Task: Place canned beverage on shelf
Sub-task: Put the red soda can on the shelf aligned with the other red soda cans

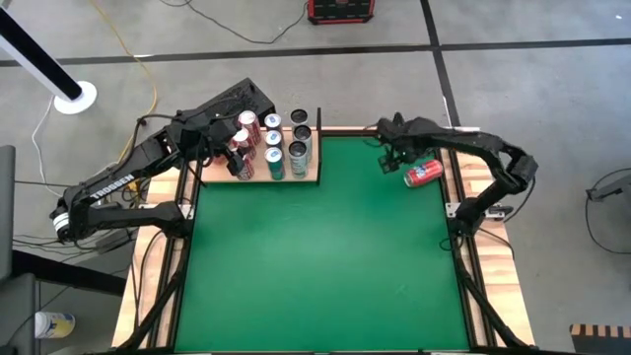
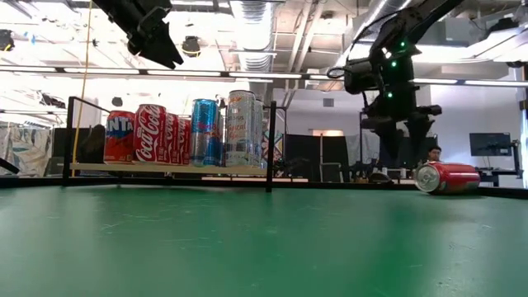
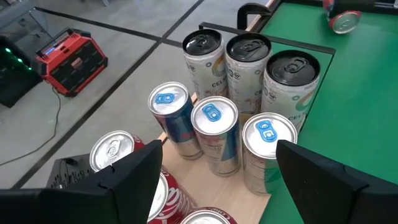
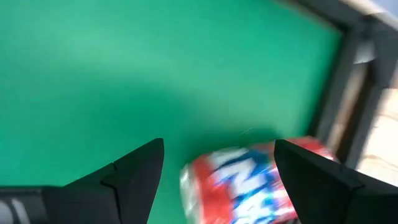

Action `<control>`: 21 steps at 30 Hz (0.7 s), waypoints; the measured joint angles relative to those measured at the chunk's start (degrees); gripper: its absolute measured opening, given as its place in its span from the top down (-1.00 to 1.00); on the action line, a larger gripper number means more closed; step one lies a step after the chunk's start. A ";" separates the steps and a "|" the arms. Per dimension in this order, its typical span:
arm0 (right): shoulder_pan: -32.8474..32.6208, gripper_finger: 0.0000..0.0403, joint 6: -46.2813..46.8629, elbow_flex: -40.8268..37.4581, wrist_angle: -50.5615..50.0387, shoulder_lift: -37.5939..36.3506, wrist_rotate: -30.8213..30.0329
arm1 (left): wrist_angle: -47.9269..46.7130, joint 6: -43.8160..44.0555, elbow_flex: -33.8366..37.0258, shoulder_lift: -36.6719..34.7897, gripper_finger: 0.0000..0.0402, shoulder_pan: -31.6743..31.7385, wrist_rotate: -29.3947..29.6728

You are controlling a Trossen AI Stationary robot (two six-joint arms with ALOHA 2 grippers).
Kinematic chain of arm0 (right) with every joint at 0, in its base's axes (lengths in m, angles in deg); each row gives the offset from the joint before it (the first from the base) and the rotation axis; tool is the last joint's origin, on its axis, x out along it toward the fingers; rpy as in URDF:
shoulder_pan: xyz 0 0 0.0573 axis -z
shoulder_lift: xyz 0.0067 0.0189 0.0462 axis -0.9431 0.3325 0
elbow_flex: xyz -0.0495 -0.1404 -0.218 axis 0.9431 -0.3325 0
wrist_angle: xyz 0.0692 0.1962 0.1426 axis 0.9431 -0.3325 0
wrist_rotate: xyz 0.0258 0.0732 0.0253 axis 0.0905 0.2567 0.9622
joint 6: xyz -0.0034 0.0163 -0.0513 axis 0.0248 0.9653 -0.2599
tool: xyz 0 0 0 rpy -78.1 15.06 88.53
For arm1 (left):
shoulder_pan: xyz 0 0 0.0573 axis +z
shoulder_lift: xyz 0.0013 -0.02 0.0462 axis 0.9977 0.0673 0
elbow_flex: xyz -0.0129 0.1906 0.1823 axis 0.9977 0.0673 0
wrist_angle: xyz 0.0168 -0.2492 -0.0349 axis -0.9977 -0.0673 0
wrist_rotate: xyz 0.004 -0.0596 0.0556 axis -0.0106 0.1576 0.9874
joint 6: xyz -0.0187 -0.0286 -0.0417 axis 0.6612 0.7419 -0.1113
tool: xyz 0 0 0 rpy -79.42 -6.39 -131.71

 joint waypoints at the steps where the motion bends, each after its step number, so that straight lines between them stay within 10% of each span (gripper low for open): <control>1: -1.45 -0.63 -0.93 -0.04 -0.42 -0.24 1.62 | 0.01 0.00 0.00 0.00 -0.49 0.00 -0.20; 9: -11.16 -0.63 -24.47 3.97 -11.59 -0.46 10.21 | 0.44 0.48 0.00 0.37 -0.49 0.00 -3.05; 21: -17.20 -0.63 -61.63 4.88 -16.21 -0.46 -7.98 | 1.55 1.73 0.04 0.72 -0.49 -0.04 -5.10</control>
